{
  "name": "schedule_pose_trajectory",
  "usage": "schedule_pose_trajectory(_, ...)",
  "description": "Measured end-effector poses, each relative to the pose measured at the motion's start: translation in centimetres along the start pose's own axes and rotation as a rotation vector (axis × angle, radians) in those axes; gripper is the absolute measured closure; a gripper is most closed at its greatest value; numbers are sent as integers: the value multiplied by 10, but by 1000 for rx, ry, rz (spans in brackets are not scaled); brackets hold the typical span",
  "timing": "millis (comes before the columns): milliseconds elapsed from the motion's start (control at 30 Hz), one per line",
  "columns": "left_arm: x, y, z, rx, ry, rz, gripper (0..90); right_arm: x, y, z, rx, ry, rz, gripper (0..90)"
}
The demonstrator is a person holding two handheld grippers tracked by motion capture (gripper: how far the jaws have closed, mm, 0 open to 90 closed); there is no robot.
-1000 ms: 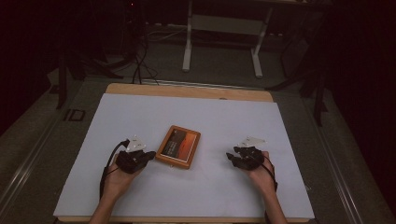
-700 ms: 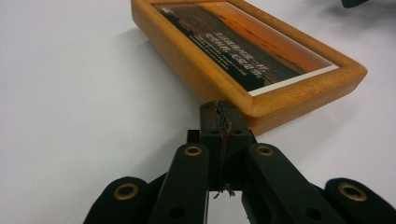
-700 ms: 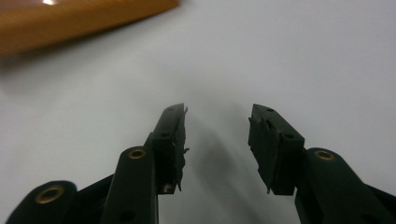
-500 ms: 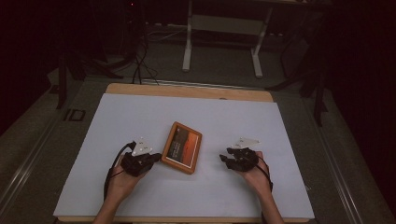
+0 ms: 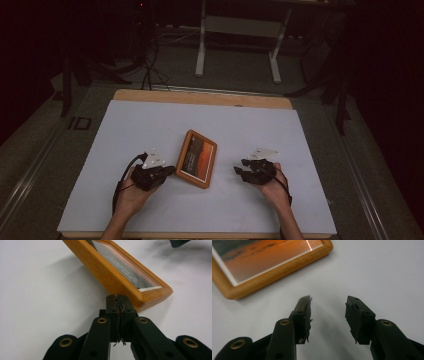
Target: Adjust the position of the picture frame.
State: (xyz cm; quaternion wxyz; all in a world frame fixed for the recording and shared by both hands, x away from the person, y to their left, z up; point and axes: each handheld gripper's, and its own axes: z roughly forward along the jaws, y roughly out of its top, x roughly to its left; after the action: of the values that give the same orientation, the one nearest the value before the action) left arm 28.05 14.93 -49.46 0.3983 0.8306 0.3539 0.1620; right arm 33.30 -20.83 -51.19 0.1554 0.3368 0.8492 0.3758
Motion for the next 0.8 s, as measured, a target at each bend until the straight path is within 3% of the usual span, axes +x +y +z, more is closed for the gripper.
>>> schedule_pose_trajectory(167, 3, -1, 1, -7, 5, -23, 859, 11, 3, -4, -17, 52, 4, 559)
schedule_pose_trajectory(233, 5, -1, 1, -5, 14, -30, 862, 18, 4, -4, -28, 102, 9, 601)
schedule_pose_trajectory(433, 11, -3, 0, -8, 41, -65, 893, 46, 13, -2, -48, 215, -37, 885)
schedule_pose_trajectory(533, 13, -4, 0, -4, 49, -72, 895, 60, 19, 0, -58, 268, -58, 900)
schedule_pose_trajectory(800, 12, -3, 1, -9, 59, -70, 895, 98, 22, 25, 2, 310, -134, 900)
